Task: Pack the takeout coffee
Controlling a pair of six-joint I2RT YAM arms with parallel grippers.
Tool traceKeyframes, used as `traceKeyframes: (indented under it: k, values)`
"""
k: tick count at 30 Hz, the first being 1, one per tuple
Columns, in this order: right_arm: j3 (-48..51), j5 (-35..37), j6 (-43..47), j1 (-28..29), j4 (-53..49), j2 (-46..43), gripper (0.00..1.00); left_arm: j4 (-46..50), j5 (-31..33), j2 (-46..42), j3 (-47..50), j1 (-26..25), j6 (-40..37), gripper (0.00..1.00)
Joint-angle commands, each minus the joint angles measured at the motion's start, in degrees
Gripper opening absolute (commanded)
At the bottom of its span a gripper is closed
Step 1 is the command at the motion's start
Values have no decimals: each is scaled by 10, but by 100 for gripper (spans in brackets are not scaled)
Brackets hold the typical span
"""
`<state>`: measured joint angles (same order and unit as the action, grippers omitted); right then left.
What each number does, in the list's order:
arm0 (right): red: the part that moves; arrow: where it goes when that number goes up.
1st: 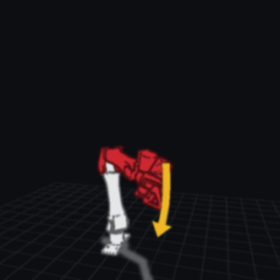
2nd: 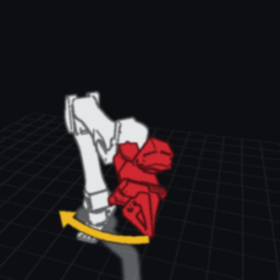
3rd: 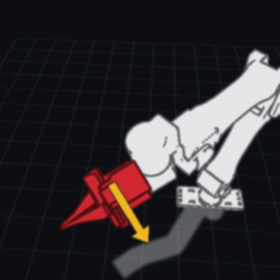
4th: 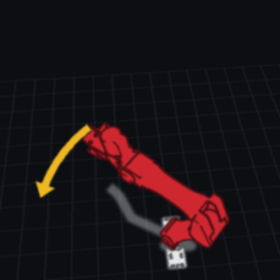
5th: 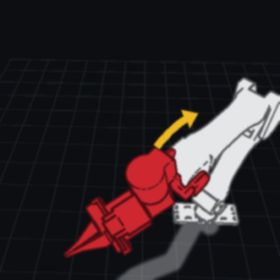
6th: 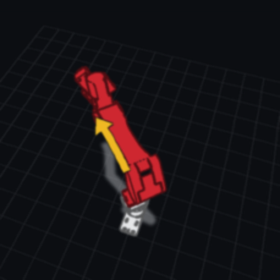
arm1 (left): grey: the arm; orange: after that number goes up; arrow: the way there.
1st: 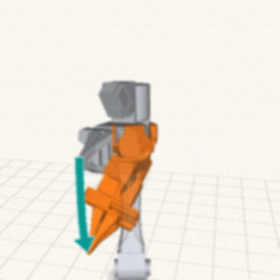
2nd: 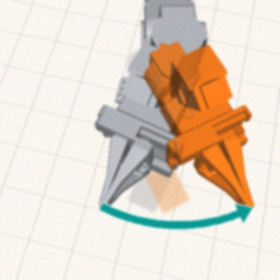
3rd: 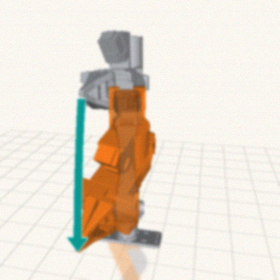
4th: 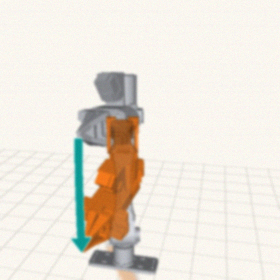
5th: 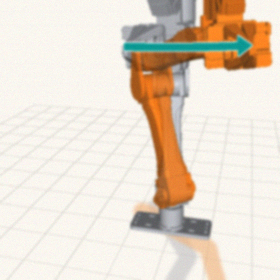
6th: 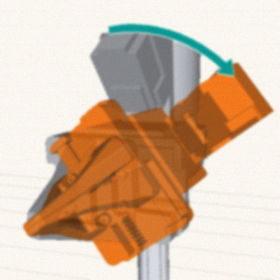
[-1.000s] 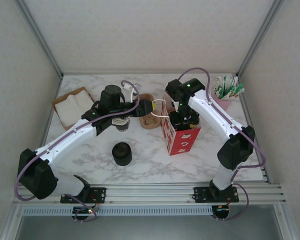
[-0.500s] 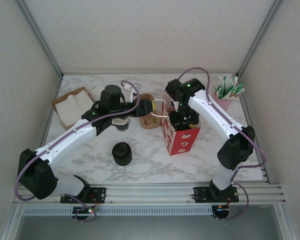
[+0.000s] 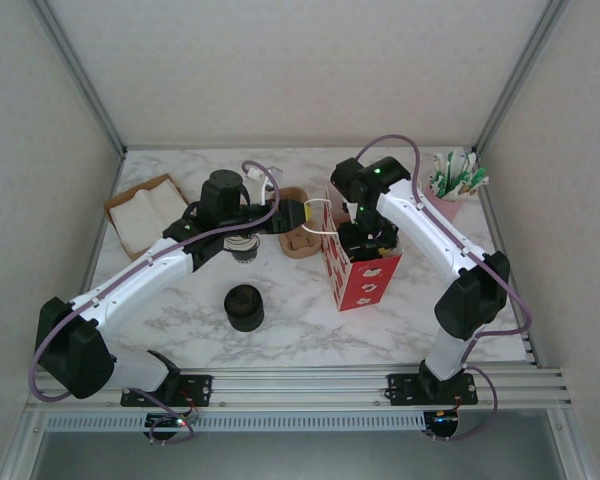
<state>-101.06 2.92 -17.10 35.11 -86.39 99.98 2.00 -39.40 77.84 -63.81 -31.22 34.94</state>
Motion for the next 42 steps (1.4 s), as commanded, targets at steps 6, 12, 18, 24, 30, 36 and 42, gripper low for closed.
traceKeyframes:
  k: [6,12,18,24,30,36,42]
  values:
    - [22,-4,7,-4,33,-6,67,-16,-2,6,3,6,5,52]
    - [42,-10,9,-5,51,4,67,-14,-2,6,2,6,4,52]
    - [44,-12,10,-7,53,6,67,-14,-1,5,2,7,4,52]
    - [38,-11,9,-7,43,7,67,-13,-1,6,0,6,5,52]
    - [38,-11,9,-7,43,5,67,-13,0,6,0,6,6,52]
    - [38,-12,9,-7,43,5,67,-14,0,6,0,6,6,52]
    - [38,-13,8,-7,42,6,67,-14,-2,6,-1,6,6,52]
